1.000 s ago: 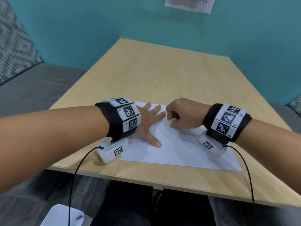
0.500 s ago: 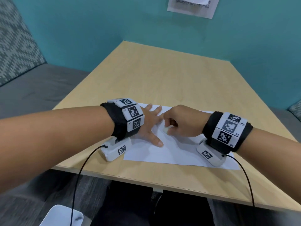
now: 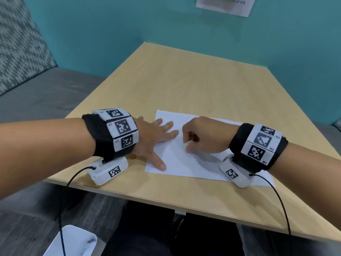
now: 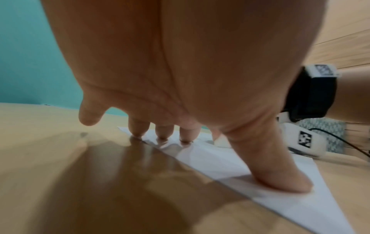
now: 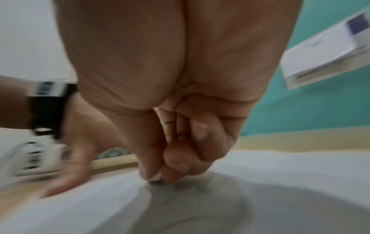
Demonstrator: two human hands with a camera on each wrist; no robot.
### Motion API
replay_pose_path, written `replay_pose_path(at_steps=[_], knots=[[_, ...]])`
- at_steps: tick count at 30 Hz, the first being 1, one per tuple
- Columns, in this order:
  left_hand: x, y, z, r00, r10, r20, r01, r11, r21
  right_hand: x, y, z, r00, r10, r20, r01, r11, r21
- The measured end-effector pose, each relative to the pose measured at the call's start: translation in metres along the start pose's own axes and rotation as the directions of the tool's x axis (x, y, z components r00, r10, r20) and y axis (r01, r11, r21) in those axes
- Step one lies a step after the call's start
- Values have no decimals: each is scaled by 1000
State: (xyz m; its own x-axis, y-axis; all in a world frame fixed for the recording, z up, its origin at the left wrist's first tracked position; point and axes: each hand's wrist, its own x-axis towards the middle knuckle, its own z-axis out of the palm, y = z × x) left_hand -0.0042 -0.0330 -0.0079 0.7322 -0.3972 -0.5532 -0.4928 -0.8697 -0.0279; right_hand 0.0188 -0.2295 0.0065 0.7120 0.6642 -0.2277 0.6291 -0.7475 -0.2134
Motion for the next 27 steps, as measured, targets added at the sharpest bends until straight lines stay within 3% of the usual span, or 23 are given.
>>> replay_pose_path(at_steps=[4, 9, 13, 17, 22, 27], knots=[[1, -2, 0, 999, 36, -8, -36, 998, -43, -3, -30, 13, 981, -169, 93, 169, 986, 17], [2, -3, 2, 1000, 19, -5, -19, 1000, -2, 11, -11, -1, 1000, -18, -23, 16, 997, -78], [2, -2, 3, 999, 43, -31, -44, 998, -43, 2, -37, 11, 979, -169, 117, 174, 984, -33], [6, -4, 4, 999, 48, -21, -49, 998, -36, 14, -20, -4, 999, -41, 11, 42, 996, -74], [4, -4, 4, 997, 65, -29, -67, 995, -74, 3, -40, 10, 977, -168, 130, 174, 984, -40], [6, -5, 4, 999, 39, -25, -40, 999, -29, 17, -12, -4, 1000, -13, -7, 12, 998, -66]])
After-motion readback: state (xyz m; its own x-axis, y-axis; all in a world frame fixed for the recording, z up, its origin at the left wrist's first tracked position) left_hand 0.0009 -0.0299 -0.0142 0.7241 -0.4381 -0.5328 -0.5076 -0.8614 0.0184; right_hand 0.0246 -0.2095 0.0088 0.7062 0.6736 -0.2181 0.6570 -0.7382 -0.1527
